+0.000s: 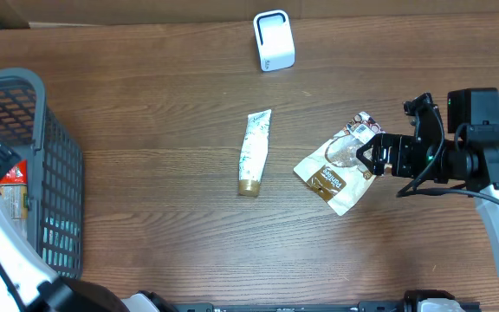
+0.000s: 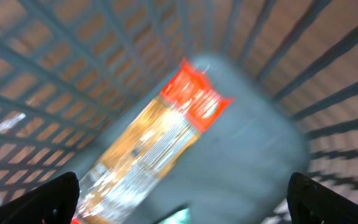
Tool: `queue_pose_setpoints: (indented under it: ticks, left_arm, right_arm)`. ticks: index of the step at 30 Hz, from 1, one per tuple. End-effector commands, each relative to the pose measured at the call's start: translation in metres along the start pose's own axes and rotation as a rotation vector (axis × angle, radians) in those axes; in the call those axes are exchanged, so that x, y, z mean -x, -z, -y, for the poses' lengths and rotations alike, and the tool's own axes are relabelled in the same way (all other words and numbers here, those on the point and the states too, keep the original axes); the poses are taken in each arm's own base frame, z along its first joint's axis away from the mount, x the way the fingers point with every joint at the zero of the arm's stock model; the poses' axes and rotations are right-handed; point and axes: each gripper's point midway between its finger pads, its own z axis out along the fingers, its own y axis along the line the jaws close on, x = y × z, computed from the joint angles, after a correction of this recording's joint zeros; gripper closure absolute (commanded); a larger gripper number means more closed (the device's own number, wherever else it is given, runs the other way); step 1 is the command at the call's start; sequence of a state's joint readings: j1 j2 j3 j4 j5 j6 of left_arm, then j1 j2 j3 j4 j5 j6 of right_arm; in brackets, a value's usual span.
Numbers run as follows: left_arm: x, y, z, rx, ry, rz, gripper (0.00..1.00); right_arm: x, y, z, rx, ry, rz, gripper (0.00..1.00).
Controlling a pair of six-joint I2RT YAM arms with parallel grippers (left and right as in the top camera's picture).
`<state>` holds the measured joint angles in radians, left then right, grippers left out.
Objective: Scan the item barcode
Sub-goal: 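Move the left gripper back into the basket toward the red package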
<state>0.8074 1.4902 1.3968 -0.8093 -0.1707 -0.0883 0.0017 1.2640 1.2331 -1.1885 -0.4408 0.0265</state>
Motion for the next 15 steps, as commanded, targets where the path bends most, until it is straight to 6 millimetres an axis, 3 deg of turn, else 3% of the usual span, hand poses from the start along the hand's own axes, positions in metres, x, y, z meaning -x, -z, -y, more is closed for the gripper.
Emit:
queue_pose_setpoints:
  ticks: [1, 7, 9, 15]
  left_arm:
    - [-0.024, -0.038, -0.023, 0.137, -0.159, -0.116, 0.02]
    - [-0.045, -0.077, -0.020, 0.136, -0.203, -0.218, 0.02]
    - [-0.055, -0.100, -0.017, 0.131, -0.260, -0.261, 0.02]
    - [-0.079, -0.134, -0.013, 0.113, -0.360, -0.352, 0.03]
  right_arm:
    - [0.008, 0.002, -0.004, 0.007, 0.012, 0.016, 0.00]
    - [0.007, 0.001, -0.003, 0.007, 0.009, 0.012, 0.00]
    - [0.007, 0.001, -0.003, 0.007, 0.009, 0.011, 0.00]
    - [0.008, 0.001, -0.003, 0.007, 0.009, 0.012, 0.00]
